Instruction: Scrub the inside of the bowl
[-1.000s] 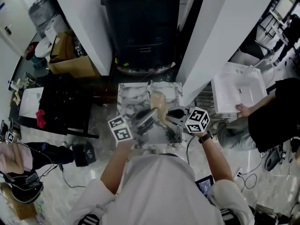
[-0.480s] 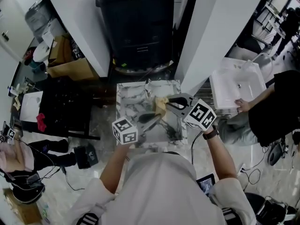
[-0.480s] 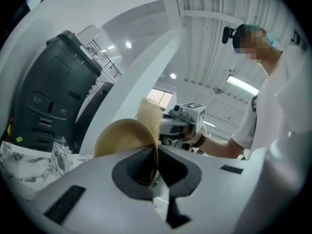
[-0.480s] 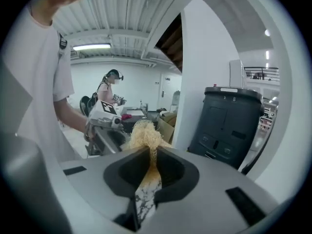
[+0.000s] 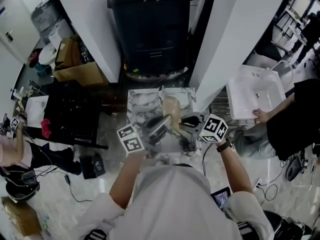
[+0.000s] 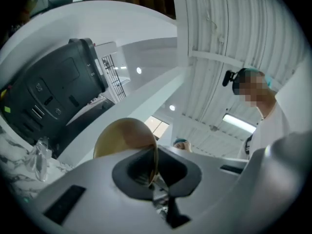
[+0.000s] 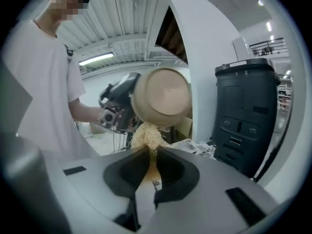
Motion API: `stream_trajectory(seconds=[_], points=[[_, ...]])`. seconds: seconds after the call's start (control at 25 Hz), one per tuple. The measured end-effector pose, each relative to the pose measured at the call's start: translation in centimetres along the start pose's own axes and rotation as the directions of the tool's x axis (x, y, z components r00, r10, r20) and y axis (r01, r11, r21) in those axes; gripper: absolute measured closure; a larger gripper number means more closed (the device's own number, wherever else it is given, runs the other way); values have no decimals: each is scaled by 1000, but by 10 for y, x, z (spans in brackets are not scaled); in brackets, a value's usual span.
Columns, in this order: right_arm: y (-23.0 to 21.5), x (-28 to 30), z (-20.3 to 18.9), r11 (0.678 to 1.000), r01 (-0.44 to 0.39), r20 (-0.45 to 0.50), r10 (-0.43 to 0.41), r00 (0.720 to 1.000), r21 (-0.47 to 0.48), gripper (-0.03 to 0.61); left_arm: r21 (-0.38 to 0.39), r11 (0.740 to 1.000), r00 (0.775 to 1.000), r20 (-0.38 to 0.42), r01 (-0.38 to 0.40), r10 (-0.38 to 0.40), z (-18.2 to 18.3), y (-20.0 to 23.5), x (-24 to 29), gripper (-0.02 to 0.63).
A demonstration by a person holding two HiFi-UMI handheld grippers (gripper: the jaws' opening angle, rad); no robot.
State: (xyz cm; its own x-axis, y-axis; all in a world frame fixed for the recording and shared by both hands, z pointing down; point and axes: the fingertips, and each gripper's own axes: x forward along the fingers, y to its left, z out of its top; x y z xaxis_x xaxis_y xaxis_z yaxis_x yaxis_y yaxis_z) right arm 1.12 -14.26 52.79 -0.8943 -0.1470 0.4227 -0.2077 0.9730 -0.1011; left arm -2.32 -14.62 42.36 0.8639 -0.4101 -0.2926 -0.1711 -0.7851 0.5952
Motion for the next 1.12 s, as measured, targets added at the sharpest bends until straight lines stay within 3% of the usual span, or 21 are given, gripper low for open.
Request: stream_trajectory(seconds=[0.16,0.32,0.4,0.56,0.72,0.88,1.12], points=[[22,-7,31,999,9,32,-7,999,-51,529,72,993,992,-82,-89,95,-13,22,-6,595],[15,-19,49,968,104,-99,-129,987,-230,531,47,993,989,-93,-111,115,-25,27,-13,595],[7,-25,54,954,126,-126,-165,978,-271,531,44,992,988,-95,-118,121,-27,26,-13,595],[-19,-39,71,951,211,-43,-226,973,-227,534,67,992,984,-139,-104,112,-33,22,-16,595],[-56,-39,65,942,278,-40,-290,956,-190,534,90,996,982,-188,-11,28,-37,-9,-11,595],[-62,-23,36,949,249,-118,-274,954,-195,534,60,998,993,-119,30,-22,-20,-23,-5,595],[-14,-11,24,969,155,-144,-184,972,-193,535,47,997,998,-12,-57,58,12,4,-12,595]])
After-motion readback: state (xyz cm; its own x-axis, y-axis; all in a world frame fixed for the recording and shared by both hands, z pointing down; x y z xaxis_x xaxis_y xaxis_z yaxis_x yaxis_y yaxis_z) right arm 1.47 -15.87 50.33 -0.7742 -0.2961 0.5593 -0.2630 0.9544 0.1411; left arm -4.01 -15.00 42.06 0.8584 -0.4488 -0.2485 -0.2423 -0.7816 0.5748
